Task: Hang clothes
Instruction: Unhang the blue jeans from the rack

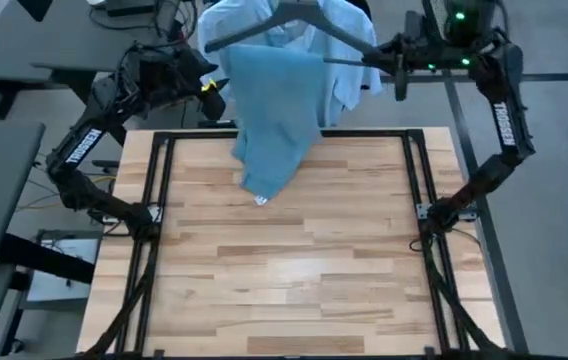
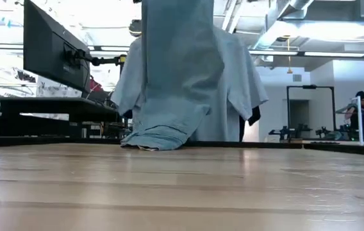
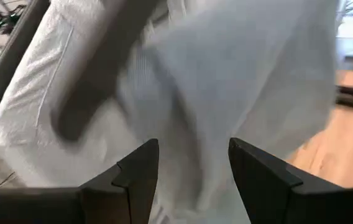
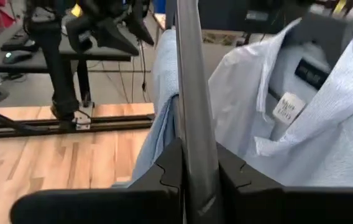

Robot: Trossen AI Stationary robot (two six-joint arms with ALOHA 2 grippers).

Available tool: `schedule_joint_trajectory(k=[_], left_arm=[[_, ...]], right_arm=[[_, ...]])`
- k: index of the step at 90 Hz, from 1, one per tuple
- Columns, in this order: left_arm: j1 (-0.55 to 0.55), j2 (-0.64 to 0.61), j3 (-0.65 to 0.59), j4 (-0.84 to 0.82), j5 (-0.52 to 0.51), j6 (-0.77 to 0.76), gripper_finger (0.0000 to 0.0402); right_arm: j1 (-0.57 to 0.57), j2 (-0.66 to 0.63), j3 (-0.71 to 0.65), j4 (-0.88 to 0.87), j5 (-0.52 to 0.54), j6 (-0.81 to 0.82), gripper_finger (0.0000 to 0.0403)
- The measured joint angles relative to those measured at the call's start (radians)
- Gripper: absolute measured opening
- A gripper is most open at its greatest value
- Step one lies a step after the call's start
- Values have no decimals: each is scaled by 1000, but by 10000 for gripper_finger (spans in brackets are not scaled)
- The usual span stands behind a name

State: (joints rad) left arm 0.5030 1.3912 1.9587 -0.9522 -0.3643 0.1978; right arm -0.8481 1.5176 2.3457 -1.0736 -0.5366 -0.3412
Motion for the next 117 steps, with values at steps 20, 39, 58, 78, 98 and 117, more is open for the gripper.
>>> schedule_joint_trajectory(k=[20,39,58,78,98,117], left_arm=[[-239,30,-2,-108,-179,-218,177],[-297,37,-2,-262,-182,-479,177],[-313,35,-31,-264,-168,-541,177],[-304,36,-184,-50,-133,-483,177],[-290,41,-261,398,-100,-328,178],[-235,71,-299,589,99,-316,150]], right_arm=[[36,-35,1,-49,3,-1,24],[79,-39,0,-103,8,-55,24],[117,-33,-1,-77,15,-63,24],[120,-33,0,-76,11,-61,24],[119,-33,0,-73,13,-61,24],[118,-24,0,-81,20,-57,24]])
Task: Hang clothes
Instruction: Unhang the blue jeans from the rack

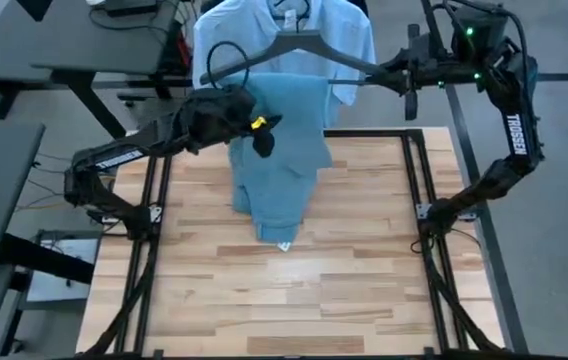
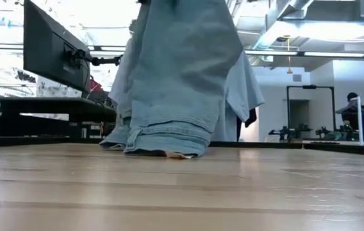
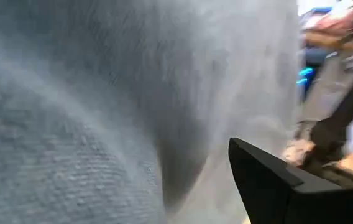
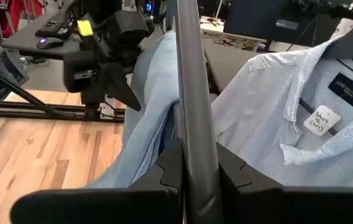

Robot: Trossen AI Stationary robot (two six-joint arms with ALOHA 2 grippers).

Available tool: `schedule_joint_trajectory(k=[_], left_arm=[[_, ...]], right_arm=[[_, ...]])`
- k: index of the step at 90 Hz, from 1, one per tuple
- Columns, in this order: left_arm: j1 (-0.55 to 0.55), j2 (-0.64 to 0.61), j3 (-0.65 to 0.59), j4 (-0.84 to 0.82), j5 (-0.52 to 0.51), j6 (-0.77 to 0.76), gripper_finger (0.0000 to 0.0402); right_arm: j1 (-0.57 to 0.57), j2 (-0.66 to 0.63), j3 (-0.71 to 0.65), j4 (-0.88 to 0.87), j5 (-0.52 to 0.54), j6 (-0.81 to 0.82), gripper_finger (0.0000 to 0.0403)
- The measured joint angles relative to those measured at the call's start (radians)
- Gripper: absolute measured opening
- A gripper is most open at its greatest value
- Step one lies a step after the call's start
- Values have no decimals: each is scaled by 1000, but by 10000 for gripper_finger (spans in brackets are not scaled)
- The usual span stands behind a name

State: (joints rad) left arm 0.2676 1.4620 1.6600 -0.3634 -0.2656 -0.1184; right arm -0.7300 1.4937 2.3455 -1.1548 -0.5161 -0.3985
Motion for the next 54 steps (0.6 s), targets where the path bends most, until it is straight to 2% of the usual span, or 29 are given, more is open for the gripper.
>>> schedule_joint_trajectory(k=[5,11,15,27,46,54], left_arm=[[4,13,-2,10,21,4,109],[4,23,-3,68,54,25,42],[-3,24,-4,99,81,40,18],[-58,23,55,154,126,99,4],[-192,21,196,198,126,266,2],[-245,20,257,216,127,331,1]], right_arm=[[0,5,0,-9,0,0,24],[0,12,0,-7,0,0,24],[1,16,0,-7,3,1,24],[-8,24,1,-11,54,15,24],[-28,36,-33,-15,64,113,24],[-22,38,-58,-10,104,139,24]])
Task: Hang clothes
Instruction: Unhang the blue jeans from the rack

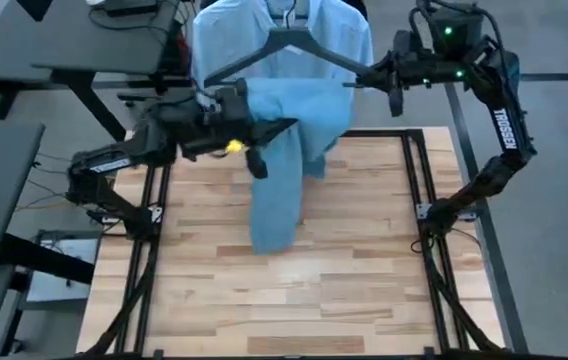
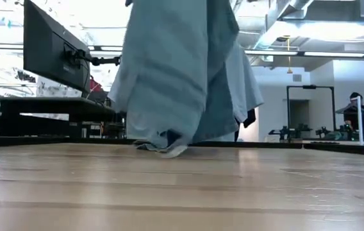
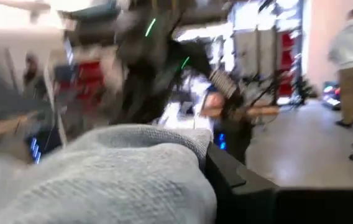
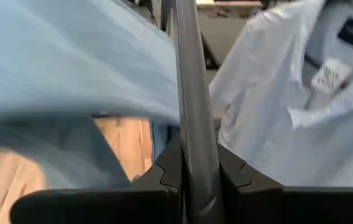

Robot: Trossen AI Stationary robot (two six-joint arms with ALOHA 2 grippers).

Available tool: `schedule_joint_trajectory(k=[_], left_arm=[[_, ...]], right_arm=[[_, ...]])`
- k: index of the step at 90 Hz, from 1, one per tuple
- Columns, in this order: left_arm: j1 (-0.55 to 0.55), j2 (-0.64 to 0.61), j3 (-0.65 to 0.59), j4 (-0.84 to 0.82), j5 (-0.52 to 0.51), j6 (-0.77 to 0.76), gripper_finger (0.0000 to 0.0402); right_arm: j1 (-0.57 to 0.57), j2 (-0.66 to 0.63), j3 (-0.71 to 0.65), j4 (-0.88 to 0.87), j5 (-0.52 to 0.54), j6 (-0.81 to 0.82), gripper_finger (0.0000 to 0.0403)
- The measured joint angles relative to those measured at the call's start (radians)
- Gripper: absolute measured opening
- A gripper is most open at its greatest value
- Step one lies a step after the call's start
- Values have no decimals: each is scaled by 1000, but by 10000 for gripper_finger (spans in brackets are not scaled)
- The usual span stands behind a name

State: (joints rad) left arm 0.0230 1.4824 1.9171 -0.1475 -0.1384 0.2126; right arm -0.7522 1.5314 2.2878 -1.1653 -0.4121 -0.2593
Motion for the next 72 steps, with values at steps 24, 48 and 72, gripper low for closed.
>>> schedule_joint_trajectory(k=[24,48,72], left_arm=[[-148,17,163,21,2,220,0],[-274,56,303,-1,-5,339,0],[-445,91,382,-97,-119,378,0]], right_arm=[[9,3,-75,-18,165,51,24],[11,3,-136,-37,216,43,24],[-10,1,-179,-76,407,-7,24]])
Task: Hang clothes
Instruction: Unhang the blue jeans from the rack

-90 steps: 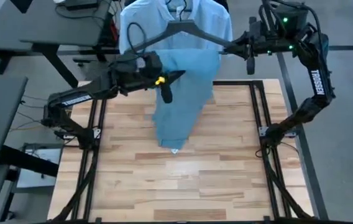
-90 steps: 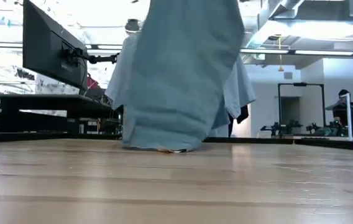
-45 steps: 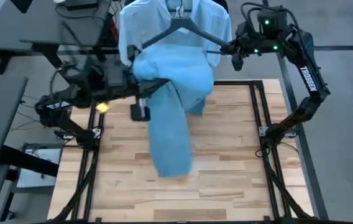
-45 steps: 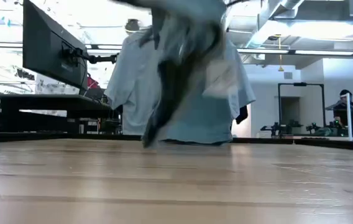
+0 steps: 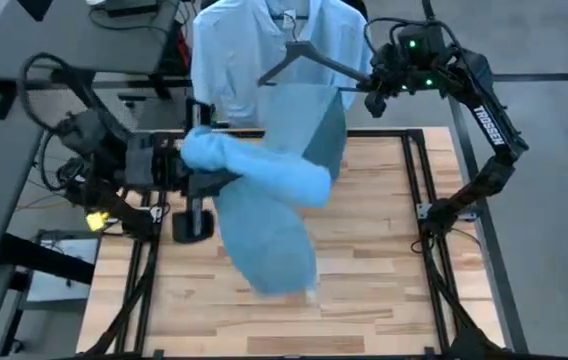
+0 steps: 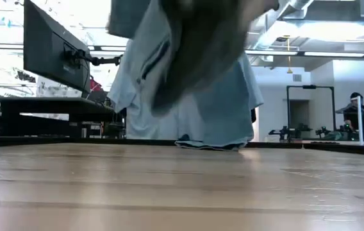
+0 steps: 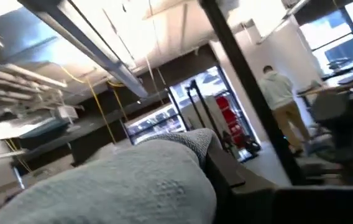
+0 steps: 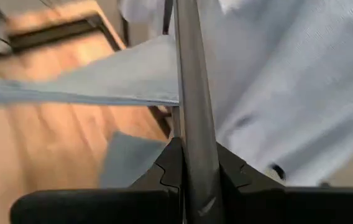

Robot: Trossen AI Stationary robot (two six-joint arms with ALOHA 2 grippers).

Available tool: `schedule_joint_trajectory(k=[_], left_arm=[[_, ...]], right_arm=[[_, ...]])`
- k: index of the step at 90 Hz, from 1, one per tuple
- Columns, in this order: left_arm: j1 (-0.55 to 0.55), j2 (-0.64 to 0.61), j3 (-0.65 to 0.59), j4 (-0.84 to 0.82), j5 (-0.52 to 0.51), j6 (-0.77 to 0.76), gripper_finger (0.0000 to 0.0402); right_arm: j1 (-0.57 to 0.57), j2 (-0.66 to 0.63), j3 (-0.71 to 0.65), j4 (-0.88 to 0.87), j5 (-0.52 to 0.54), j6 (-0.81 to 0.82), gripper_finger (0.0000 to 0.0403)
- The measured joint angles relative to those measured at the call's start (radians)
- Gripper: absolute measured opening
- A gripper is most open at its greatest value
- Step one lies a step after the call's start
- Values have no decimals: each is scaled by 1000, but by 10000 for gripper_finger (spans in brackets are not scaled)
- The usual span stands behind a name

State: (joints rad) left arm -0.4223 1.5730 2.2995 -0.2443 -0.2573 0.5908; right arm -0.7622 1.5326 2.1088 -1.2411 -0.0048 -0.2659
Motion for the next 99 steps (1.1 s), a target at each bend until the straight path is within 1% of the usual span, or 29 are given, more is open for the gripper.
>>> schedule_joint_trajectory(k=[9,17,26,38,47,55,66,76,82,89,99], left_arm=[[-98,0,2,1,-113,66,0],[-180,10,2,35,-143,145,0],[-277,30,3,125,-179,301,0],[-407,47,2,223,-291,482,0],[-462,56,3,293,-405,543,0],[-492,59,3,292,-474,548,0],[-492,60,2,275,-481,528,0],[-490,59,2,273,-481,531,0],[-503,59,2,273,-482,532,0],[-533,59,2,282,-482,565,0],[-568,59,1,315,-480,649,0]], right_arm=[[-18,3,-5,-33,40,-21,24],[-40,5,-5,-38,60,-24,24],[-68,6,-5,-51,61,-25,24],[-106,6,-4,-71,62,6,24],[-129,6,-4,-95,66,11,24],[-148,6,-4,-93,85,18,24],[-172,6,-4,-87,104,19,24],[-185,6,-4,-83,168,14,24],[-202,6,-4,-88,174,14,24],[-219,6,-4,-108,183,22,24],[-235,6,-4,-129,222,19,24]])
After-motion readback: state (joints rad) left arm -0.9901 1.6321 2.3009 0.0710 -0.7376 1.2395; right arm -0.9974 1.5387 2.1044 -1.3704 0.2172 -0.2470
